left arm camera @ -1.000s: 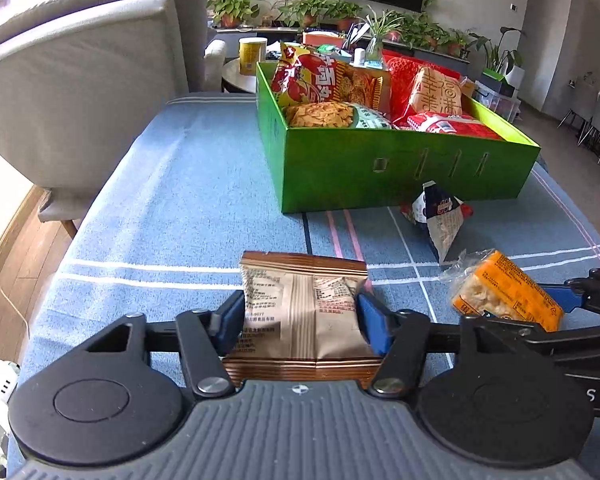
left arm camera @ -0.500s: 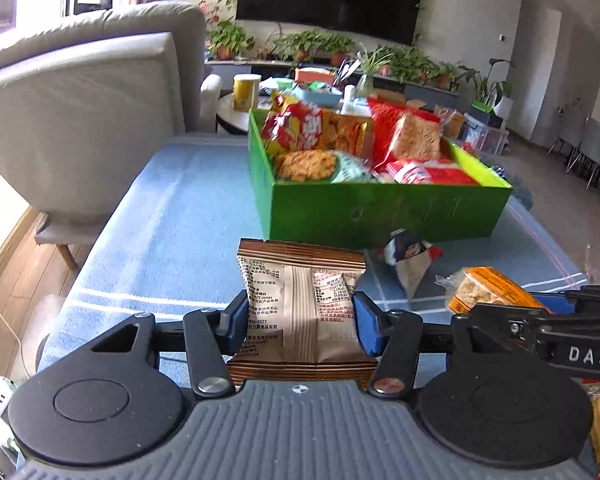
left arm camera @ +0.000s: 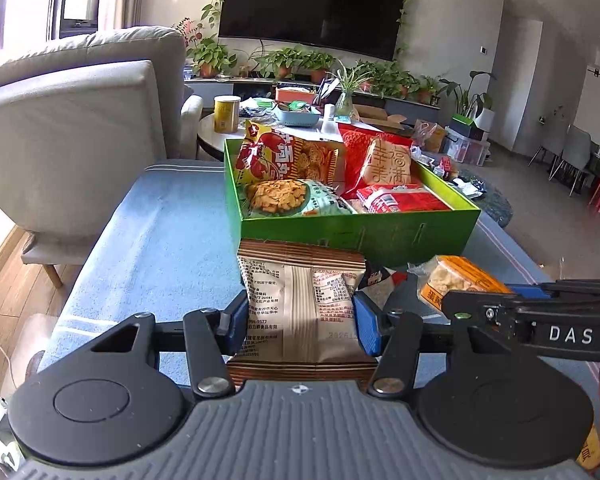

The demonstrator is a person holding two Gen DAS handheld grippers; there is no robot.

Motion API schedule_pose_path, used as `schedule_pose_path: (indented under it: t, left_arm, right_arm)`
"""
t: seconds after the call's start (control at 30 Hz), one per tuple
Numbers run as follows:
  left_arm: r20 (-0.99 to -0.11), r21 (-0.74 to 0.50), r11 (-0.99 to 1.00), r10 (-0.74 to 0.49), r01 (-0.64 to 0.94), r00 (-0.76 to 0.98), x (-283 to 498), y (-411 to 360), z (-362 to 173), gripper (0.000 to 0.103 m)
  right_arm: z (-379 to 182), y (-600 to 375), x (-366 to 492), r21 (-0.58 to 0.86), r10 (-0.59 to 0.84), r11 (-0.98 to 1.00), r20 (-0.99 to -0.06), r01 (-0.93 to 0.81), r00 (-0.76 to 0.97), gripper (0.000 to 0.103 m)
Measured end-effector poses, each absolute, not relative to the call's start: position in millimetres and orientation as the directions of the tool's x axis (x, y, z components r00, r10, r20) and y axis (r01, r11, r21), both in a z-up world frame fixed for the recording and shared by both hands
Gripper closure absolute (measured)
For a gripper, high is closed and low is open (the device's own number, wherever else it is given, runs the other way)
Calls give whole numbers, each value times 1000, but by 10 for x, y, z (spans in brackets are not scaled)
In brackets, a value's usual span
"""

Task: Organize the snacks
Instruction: 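Carry the orange bag with the right gripper while the left gripper carries the beige bag toward the box, then lower the orange bag into the green box and open the right gripper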

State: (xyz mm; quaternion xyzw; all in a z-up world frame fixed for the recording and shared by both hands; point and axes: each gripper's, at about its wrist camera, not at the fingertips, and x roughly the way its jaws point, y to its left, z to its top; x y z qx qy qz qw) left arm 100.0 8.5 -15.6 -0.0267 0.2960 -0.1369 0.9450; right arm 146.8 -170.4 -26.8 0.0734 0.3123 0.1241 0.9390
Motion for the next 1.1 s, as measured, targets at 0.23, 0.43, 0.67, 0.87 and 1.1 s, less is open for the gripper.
schedule_pose_path:
  t: [0.23,0.43,0.67,0.87,1.1]
  left_arm:
    - [-526,-127,960,-280,251,803,1016,25,-92,53]
    - [-516,-130,957,-288,258,807,1086,-18,-48,53]
    - [-498,-127,956,-292,265,817,1297,-81,38,53]
    - [-478,-119,964,-266,239,837,1596,-106,120,53]
    - [-481,-142,968,-252,209,840,1970,-65,130,53]
  right_arm:
    - [-161,-1754,1533,230,294,953,-538,-199,790,15]
    - [-100,-1856,1613,259,302,947,-514,-191,803,15]
    - [7,-1909,1869,269,291,947,-490,-175,822,15]
    - [104,-1952,2158,309,298,937,-456,-166,839,15]
    - [86,-1934,2437,325,319,929,-467,-175,825,15]
